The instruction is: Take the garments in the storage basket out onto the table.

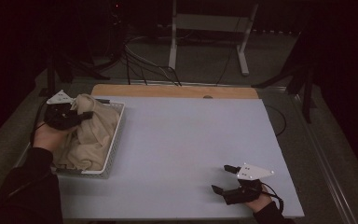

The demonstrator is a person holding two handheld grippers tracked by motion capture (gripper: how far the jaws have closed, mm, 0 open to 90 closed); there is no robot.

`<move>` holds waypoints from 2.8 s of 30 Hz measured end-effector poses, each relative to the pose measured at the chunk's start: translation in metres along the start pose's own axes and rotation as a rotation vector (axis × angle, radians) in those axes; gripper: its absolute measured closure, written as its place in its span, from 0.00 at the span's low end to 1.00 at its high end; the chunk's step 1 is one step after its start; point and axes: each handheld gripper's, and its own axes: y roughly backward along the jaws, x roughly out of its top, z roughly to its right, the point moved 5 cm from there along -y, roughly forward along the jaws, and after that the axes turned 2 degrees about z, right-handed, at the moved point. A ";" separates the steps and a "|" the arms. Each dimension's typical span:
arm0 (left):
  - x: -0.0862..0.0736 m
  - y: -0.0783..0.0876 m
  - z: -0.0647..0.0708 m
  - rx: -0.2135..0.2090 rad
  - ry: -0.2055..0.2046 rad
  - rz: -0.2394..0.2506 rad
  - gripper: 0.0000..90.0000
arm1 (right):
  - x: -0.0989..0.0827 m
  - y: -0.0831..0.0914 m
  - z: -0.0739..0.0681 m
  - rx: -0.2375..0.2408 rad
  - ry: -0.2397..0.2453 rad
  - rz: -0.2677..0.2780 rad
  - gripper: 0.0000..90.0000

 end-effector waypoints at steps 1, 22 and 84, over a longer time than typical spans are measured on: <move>0.001 0.003 0.001 0.001 -0.002 0.004 0.91 | 0.000 0.000 0.000 0.000 0.000 0.000 0.14; 0.025 0.046 0.008 -0.008 -0.021 0.127 0.92 | 0.001 0.000 -0.001 -0.001 0.002 0.008 0.14; 0.193 0.207 0.033 0.094 -0.077 0.647 0.92 | 0.003 0.000 -0.001 0.003 0.003 0.020 0.14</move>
